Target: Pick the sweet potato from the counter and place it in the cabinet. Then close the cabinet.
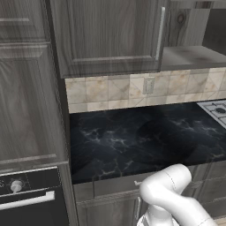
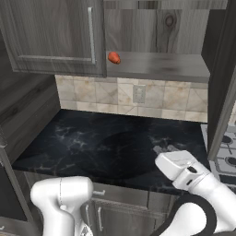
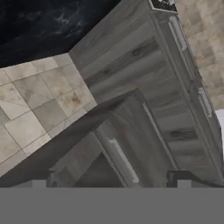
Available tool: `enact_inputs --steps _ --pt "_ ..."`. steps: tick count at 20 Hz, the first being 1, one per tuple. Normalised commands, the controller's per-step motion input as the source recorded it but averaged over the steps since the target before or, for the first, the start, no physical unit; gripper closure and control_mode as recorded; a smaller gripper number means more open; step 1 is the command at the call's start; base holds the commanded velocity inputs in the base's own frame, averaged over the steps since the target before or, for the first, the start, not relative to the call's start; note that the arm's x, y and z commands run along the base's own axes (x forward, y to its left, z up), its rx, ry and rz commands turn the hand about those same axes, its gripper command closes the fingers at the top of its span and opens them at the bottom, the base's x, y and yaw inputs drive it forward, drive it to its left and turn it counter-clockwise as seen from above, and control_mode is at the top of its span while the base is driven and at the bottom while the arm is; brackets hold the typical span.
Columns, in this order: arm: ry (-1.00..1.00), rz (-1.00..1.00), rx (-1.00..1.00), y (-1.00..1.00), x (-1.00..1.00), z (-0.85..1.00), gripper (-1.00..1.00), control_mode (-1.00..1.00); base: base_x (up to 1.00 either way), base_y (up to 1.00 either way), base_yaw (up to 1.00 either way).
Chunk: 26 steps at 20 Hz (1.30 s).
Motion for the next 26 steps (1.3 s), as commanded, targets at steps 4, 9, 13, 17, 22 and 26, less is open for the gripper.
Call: enact_inputs --steps 4,9,13,17,22,26 --pt "0.45 0.00 0.17 -0.01 0.00 -0.34 -1.00 -1.00 0.00 0.00 0.00" --pt "0.52 0.00 0.28 -0.02 0.00 -0.16 -1.00 -1.00 0.00 0.00 0.00" --pt "0.54 0.00 0.30 -0.06 0.00 -0.19 -1.00 -1.00 0.00 0.00 0.00" --pt "0.43 0.00 0.34 -0.21 0.00 -0.35 -1.00 -1.00 0.00 0.00 0.00" --pt "0.30 0.00 0.41 -0.31 -0.03 -0.41 -1.00 -1.00 0.00 0.00 0.00" --pt "0.17 0.00 0.36 -0.18 0.00 -0.16 -1.00 -1.00 0.00 0.00 0.00"
